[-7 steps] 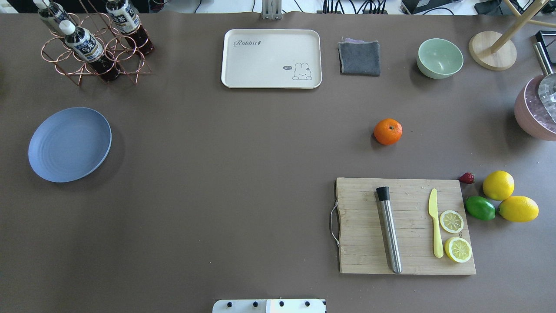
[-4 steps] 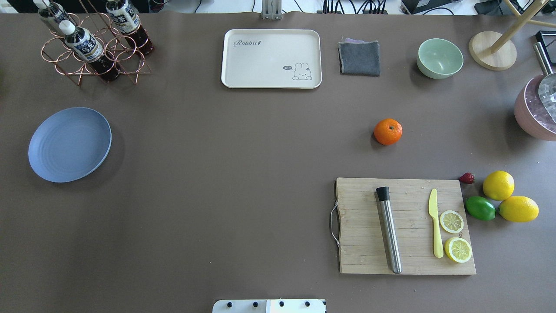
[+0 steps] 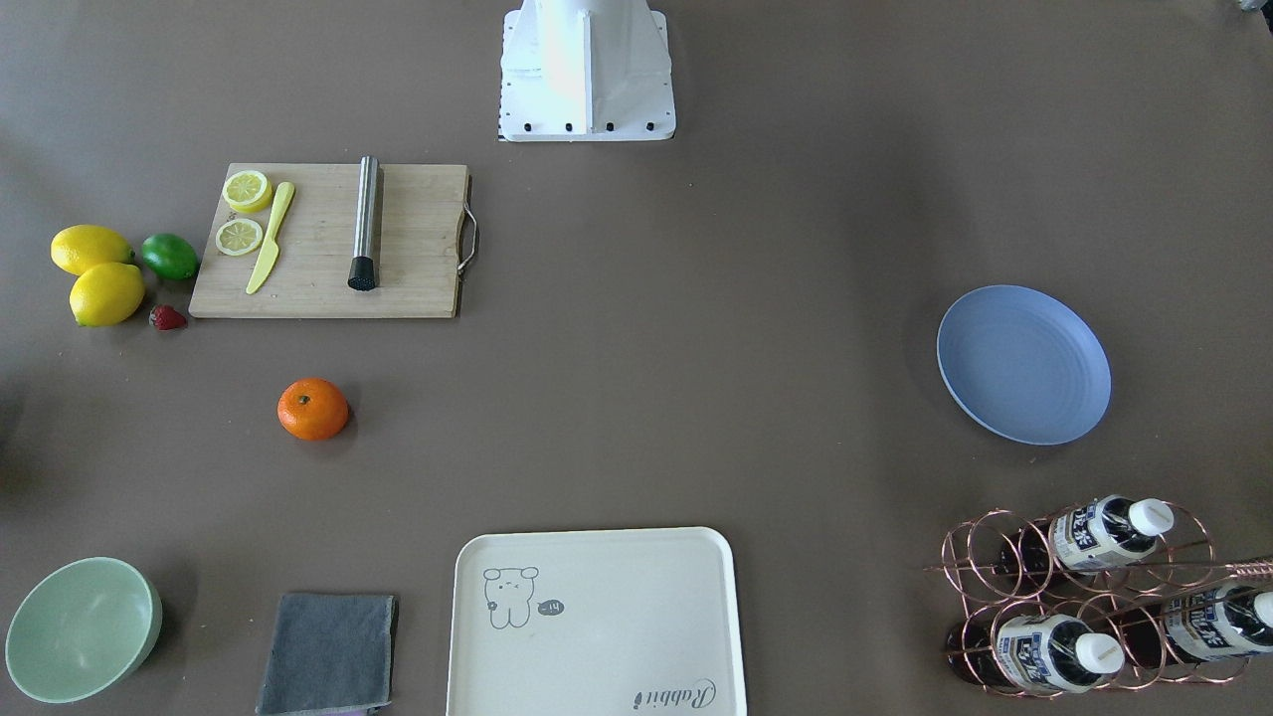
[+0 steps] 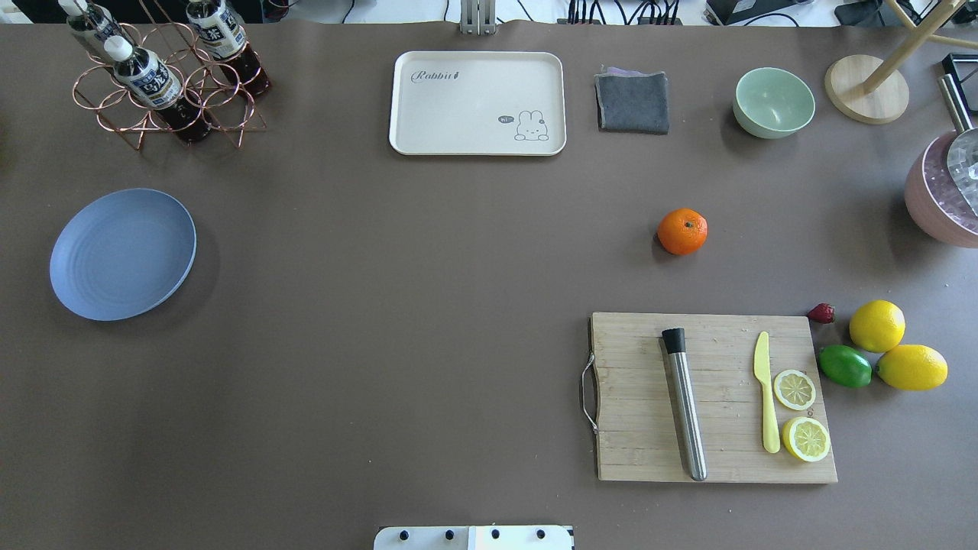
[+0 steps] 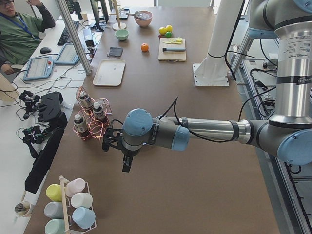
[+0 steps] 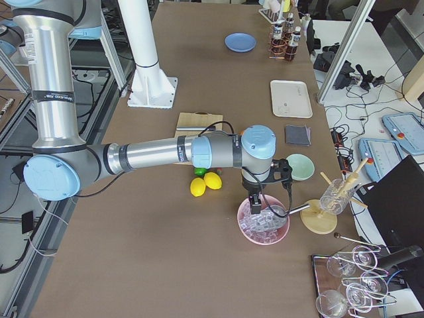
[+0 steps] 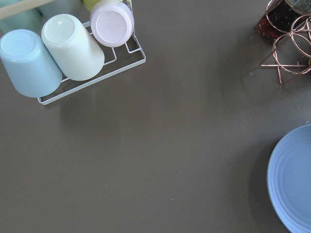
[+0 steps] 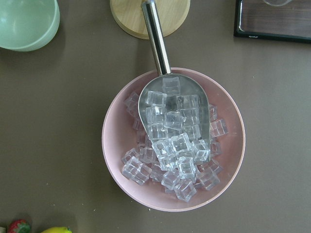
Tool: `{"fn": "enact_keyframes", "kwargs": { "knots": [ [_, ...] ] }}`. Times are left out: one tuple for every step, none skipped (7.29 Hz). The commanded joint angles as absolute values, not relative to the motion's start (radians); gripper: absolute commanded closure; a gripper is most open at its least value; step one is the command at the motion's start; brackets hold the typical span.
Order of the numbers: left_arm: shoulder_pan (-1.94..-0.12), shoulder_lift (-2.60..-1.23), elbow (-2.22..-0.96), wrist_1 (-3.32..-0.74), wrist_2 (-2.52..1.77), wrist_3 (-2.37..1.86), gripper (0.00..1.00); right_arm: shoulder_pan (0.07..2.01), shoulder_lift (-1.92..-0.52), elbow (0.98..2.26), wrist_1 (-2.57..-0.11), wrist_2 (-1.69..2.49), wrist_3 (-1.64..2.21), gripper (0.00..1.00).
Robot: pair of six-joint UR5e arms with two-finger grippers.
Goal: Pick orange to plate
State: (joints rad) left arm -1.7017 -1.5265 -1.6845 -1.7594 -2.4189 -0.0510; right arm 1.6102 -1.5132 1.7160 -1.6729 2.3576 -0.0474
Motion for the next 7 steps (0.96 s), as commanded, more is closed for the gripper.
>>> {"fn": "enact_keyframes", "kwargs": {
  "knots": [
    [-1.692,-1.539,-1.687,-1.759,-2.419,-0.054,0.02,1.609,-1.514,1.733,-1.680,2.358,-0.048,0.00],
    [-1.668,-1.540,-1.718,-1.758,-2.418,-0.058,0.02,1.609,-1.525,1.741,-1.681,2.358,-0.048,0.00],
    [-1.623,-1.542,-1.707,-1.758,-2.413,-0.058,0.02,1.609,-1.529,1.729,-1.678,2.358,-0.048,0.00],
    [-1.621,-1.537,-1.709,-1.758,-2.410,-0.057,0.02,1.609,-1.532,1.724,-1.680,2.355,-0.046,0.00],
    [-1.621,-1.537,-1.712,-1.758,-2.386,-0.058,0.02,1.609,-1.542,1.711,-1.680,2.359,-0.048,0.00],
    [-1.614,-1.539,-1.706,-1.758,-2.375,-0.060,0.02,1.609,-1.569,1.724,-1.672,2.391,-0.048,0.00],
    [-1.611,-1.534,-1.704,-1.758,-2.375,-0.058,0.02,1.611,-1.595,1.736,-1.671,2.393,-0.049,0.00]
  ]
}}
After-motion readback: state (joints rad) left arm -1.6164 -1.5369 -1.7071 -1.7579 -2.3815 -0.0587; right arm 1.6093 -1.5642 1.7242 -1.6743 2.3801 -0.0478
